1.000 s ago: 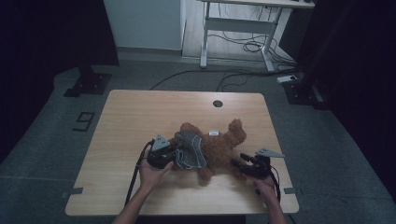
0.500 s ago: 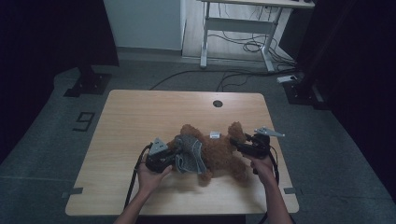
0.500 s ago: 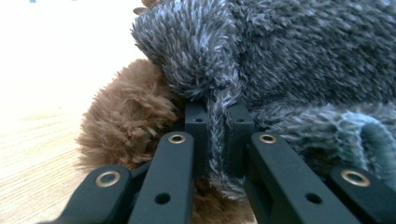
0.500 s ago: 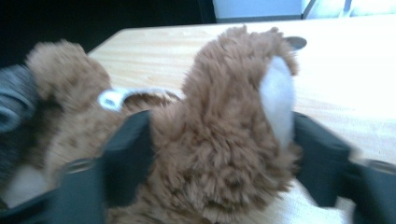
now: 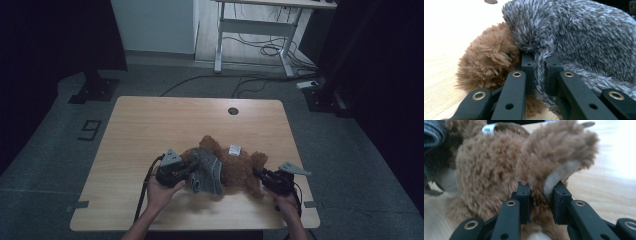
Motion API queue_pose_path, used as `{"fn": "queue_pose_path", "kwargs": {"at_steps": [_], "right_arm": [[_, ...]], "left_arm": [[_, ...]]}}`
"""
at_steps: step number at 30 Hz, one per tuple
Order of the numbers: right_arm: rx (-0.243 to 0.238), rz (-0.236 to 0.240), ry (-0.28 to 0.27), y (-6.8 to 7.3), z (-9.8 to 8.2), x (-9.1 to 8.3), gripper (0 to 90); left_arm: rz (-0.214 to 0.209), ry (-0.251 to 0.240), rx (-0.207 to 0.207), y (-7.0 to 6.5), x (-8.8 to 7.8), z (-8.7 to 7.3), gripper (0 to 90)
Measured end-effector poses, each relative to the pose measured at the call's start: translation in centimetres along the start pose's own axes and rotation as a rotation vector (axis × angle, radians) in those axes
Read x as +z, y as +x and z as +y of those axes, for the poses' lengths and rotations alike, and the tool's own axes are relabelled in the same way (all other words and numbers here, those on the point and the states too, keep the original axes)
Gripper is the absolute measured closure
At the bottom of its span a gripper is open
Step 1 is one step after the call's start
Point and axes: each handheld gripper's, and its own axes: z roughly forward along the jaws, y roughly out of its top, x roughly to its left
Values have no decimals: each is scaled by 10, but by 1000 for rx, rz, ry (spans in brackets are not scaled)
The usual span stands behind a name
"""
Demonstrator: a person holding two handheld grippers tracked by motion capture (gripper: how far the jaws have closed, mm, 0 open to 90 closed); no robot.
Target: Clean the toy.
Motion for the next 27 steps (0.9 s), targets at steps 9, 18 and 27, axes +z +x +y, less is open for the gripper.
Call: {"fn": "queue_pose_path", "kwargs": {"at_steps": [9,18,27], "right_arm": [[-49,-8,-29,2,-2,-3,745],[-84,-8,-27,3,-4,-4,749],[-77,-19,-26,-1,-7,-4,755]], "left_arm": [[-38,-14,30,-18,-2,27,804],[-49,31,131,-76,81,85,804],[48,94,163,-69,110,95,804]]}}
